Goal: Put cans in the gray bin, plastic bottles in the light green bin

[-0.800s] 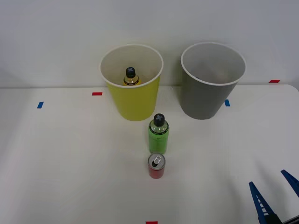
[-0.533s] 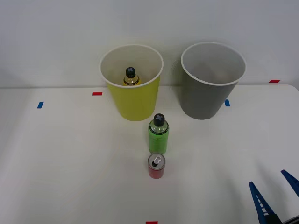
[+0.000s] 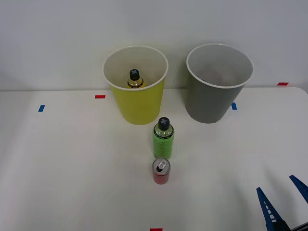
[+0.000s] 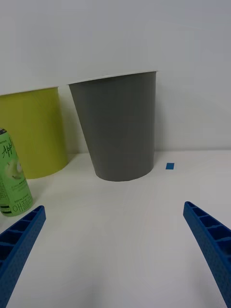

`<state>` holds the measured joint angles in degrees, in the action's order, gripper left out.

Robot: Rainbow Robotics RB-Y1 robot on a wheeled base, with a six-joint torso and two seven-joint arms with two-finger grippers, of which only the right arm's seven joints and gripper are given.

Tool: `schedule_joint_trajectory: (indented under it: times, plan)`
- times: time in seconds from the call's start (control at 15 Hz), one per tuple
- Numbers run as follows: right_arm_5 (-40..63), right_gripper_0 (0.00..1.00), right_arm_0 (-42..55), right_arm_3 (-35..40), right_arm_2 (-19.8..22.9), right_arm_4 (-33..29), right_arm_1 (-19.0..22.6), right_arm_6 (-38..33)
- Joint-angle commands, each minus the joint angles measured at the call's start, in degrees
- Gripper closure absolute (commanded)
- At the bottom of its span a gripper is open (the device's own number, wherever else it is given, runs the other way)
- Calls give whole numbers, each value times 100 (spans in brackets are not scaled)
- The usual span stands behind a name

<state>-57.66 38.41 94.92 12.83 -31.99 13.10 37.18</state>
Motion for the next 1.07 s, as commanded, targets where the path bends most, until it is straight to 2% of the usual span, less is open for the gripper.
schedule_joint_trajectory:
  times: [0.07, 1.07]
  plan:
    - [0, 0, 0, 0, 0, 0, 0, 0]
    - [0, 0, 0, 0, 0, 0, 0, 0]
